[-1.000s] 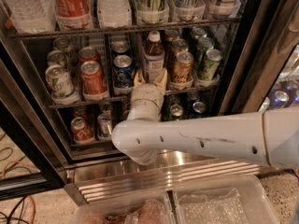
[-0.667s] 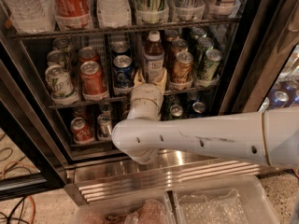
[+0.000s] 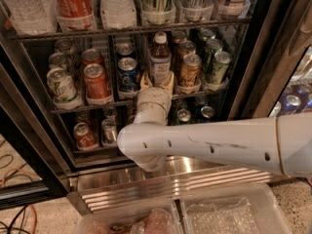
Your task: Pick blue plastic bottle from middle shelf of fridge
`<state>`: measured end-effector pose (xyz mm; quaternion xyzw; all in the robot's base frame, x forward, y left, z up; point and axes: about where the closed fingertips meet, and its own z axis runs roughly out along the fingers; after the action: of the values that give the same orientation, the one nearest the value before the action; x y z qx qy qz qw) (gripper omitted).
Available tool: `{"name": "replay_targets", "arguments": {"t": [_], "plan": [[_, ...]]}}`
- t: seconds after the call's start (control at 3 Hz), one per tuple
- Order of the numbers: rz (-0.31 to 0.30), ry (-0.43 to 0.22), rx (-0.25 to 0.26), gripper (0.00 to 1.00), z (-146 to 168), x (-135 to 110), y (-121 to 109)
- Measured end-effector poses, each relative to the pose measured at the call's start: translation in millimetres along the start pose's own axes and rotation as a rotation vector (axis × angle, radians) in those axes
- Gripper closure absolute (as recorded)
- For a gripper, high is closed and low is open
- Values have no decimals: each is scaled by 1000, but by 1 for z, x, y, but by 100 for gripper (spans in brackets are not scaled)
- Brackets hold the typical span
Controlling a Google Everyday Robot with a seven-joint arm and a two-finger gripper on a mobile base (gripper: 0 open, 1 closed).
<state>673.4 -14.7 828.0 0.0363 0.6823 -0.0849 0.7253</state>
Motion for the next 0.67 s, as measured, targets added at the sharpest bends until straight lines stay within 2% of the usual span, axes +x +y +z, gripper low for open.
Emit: {"name": "replay_targets", "arguments": {"t": [0.67], "plan": [[28,-46,-8,100,-6,-15,1]]}}
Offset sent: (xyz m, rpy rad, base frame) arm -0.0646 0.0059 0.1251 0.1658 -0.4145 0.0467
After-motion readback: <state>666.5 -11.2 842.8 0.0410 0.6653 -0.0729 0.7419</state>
